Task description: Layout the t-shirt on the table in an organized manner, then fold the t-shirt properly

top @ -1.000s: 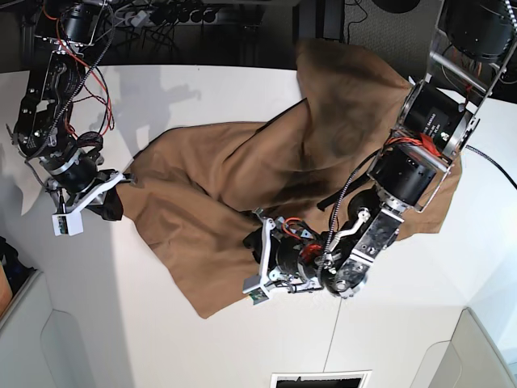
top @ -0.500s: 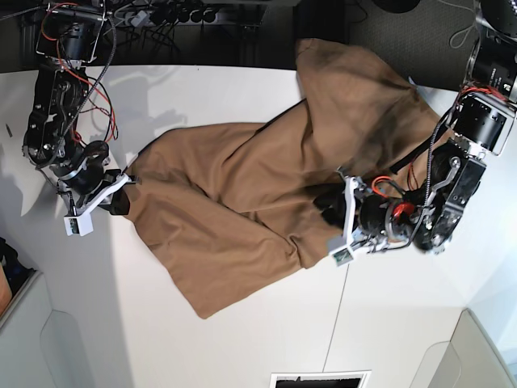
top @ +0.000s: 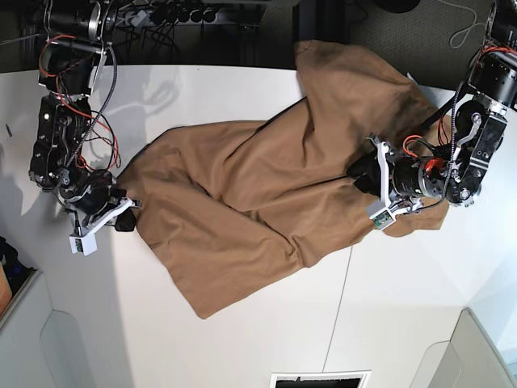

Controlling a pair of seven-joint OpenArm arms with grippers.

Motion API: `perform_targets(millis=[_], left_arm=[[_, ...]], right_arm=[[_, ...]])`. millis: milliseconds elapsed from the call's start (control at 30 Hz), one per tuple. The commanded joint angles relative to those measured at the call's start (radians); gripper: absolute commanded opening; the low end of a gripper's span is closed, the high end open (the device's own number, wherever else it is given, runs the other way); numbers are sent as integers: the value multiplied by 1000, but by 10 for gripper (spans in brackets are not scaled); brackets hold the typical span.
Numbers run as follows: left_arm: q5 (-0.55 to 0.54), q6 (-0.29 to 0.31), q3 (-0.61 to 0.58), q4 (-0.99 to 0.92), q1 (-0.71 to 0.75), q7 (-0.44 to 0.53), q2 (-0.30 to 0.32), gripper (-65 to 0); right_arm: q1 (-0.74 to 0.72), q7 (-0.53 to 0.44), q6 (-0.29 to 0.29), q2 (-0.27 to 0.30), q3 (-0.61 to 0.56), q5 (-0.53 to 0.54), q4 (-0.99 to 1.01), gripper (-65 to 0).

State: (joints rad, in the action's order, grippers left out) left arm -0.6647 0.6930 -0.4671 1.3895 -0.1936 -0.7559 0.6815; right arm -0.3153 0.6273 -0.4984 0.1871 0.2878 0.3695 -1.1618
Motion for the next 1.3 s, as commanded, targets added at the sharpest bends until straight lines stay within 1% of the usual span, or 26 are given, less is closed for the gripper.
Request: perform_targets(millis=[0,100,233,300,400,567,633,733,800,867,933,1033,1133,1267], left_arm=[[51,-29,1,2,-2,-30,14,-410],[110,-79,1,-8,-2,-29,14,-410],[123,-112,1,-21,-30,-24,14,-410],[111,-112,1,-13,-58,-26,14,-410],[95,-98,2,53,-93,-15,14,-410],[47,-91,2,173,-128,-3,7,-410],[47,-61,2,187,-143,12,-22,-410],[50,-40,0,185,-155,11,-95,-410],[52,-33,-13,171,-155,12,-145,-410],[58,-26,-34,144,-155,12,-196,-410],[86,-26,-61,113,-155,15,-243,-410],[162,-26,-78,54,-156,42,-303,-410],[194,-27,-78,-1,-161,55,-334,-410],[195,-27,-78,-43,-170,61,-335,-410]], right_arm=[[-33,-29,-3,11,-5,15,-7,-650],[-51,-29,-3,11,-21,15,8,-650],[-71,-19,-3,12,-35,14,7,-650],[-71,16,-3,16,-33,24,-13,-650],[-49,75,-3,18,-8,43,-93,-650],[66,180,-2,19,87,62,-305,-650],[120,180,2,18,118,80,-340,-650],[203,181,-2,18,150,155,-362,-650],[253,182,-16,17,151,200,-373,-650],[294,188,-48,9,150,249,-386,-650],[325,200,-60,2,147,296,-404,-650],[346,231,-60,-22,136,336,-441,-650],[346,242,-75,-52,99,351,-451,-650],[343,238,-75,-96,-7,333,-451,-650]])
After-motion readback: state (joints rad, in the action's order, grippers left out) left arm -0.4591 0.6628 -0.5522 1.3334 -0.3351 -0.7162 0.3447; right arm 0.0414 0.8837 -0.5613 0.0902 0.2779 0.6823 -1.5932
